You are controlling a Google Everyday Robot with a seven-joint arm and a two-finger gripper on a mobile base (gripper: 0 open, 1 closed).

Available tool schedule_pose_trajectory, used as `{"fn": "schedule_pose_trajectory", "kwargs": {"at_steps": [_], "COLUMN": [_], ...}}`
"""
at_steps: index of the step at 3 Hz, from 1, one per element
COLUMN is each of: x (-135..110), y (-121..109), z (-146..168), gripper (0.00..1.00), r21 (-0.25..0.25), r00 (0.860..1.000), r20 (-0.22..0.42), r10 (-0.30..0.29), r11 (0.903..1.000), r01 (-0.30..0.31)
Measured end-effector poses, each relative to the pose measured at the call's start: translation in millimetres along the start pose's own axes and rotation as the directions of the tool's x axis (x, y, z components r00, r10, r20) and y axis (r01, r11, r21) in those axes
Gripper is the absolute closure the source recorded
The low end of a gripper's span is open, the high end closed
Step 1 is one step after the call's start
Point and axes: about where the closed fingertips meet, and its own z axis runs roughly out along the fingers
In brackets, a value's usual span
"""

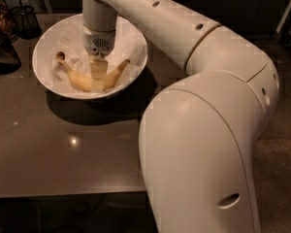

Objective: Pick banana from white bowl

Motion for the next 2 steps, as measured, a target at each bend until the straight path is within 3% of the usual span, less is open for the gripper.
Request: {"fn": "schedule_pose_trajectory", "kwargs": {"at_steps": [2], "x": [5.2], "y": [-2.4], "z": [16.5], "gripper": [0.33], "r21": [-0.034], "r00": [1.000], "r20": [0.004], "r10": [0.007], "r11": [0.9994], "r01": [-0.007]}}
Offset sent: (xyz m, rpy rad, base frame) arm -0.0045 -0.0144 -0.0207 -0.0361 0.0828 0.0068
